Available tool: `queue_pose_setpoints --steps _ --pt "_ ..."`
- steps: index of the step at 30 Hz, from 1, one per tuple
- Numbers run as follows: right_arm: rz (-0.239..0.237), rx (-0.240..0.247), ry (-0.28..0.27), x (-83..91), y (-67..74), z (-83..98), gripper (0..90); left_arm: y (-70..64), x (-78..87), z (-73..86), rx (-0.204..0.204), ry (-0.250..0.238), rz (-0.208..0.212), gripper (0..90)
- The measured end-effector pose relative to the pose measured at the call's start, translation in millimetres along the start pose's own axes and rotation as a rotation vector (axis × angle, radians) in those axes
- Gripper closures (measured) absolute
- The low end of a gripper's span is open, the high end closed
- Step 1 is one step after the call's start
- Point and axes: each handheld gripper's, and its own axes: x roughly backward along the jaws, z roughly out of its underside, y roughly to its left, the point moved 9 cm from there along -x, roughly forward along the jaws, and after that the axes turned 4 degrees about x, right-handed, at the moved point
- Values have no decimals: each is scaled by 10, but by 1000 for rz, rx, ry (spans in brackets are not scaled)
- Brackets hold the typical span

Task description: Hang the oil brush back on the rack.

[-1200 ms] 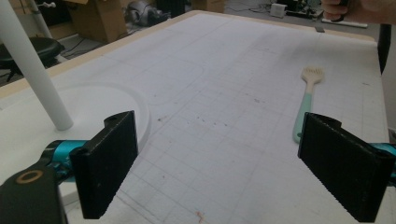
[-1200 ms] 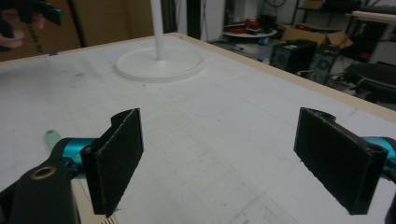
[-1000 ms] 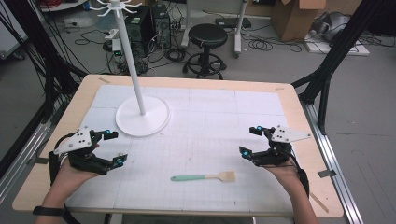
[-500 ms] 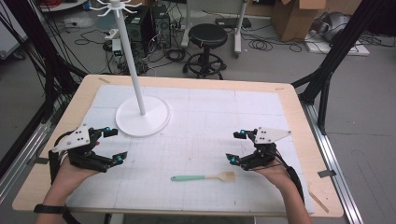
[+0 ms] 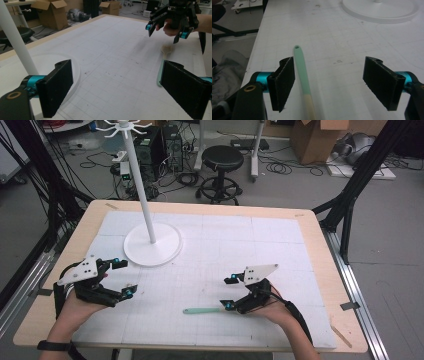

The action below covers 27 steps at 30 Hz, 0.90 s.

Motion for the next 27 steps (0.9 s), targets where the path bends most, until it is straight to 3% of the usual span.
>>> queue_pose_setpoints --steps 7,14,17,27 --pt "-42 -10 56 -142 97 58 292 -7 0 20 5 2 2 116" --pt "-63 17 114 -237 149 135 347 -24 -7 27 2 6 11 115" --pt "-87 33 145 -300 201 173 387 -31 -13 28 3 4 15 115" --pt "-106 53 207 -366 252 248 566 -41 -27 40 -1 9 19 115"
